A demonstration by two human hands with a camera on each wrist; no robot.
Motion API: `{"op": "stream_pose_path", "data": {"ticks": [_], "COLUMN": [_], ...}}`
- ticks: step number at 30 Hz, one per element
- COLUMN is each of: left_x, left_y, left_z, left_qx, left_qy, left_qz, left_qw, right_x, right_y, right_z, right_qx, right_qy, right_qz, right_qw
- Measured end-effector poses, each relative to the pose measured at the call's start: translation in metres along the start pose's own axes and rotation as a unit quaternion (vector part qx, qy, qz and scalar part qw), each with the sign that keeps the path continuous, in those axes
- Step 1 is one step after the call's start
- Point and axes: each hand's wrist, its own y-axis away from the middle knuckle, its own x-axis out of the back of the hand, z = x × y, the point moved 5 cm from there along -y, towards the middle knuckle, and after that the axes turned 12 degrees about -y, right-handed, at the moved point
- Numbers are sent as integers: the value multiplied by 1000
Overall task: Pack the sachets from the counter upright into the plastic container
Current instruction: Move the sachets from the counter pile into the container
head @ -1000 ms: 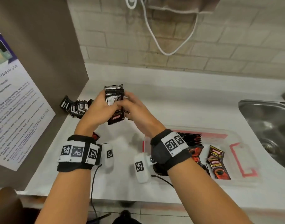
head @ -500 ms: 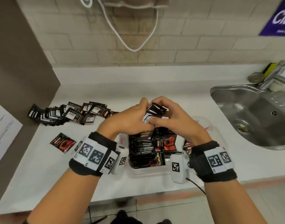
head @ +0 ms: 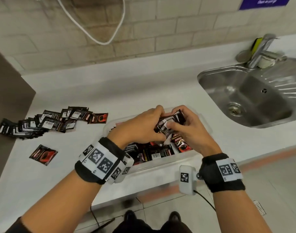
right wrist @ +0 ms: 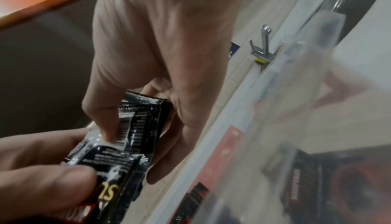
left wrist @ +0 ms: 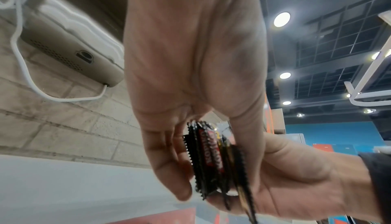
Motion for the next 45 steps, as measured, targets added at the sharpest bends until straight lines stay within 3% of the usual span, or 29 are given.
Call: {"op": "stream_pose_path", "data": {"ticks": [7, 13, 17, 23, 29, 33, 37, 45], "left_x": [-20, -46, -51, -46, -47, -51, -45, -42], "left_y": [3, 6, 8, 12, 11, 9, 9, 10], "left_z": [-8, -10, -9, -11, -9, -11, -13, -16], "left_qx": [9, 28, 35, 30, 37, 42, 62, 39], "left_qy": [-164, -302, -324, -367, -366, -358, -332, -338], "left_qz": [-36, -67, -44, -1, -7, -19, 1, 30], "left_qw": [986, 950, 944, 930, 930, 932, 941, 940], "right_x": [8, 8, 5, 3, 2, -9, -27, -28], "right_y": [5, 0, -3, -4, -5, -6, -7, -8], "right_z": [18, 32, 41, 46, 54, 58, 60, 63], "right_qx": [-52, -119, -148, -151, -199, -228, -207, -216], "right_qy": [127, 237, 291, 291, 317, 244, 112, -34], "right_qz": [16, 6, 19, 65, 32, 7, 5, 49], "right_qw": [990, 964, 945, 943, 927, 943, 972, 975]}}
